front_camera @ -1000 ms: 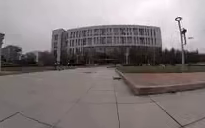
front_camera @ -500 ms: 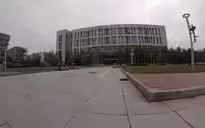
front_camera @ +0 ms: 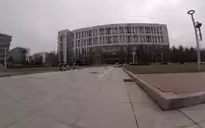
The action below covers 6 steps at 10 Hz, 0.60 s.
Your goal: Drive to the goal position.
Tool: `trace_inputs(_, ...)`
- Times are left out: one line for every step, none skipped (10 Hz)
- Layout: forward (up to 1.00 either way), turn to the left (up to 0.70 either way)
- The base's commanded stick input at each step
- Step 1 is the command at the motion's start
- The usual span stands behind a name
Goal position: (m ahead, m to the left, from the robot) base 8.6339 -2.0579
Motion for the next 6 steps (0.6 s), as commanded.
trace_inputs(0.70, 0.00)
trace_inputs(0.70, 0.00)
trace_inputs(0.70, 0.00)
trace_inputs(0.70, 0.00)
trace_inputs(0.70, 0.00)
trace_inputs(0.70, 0.00)
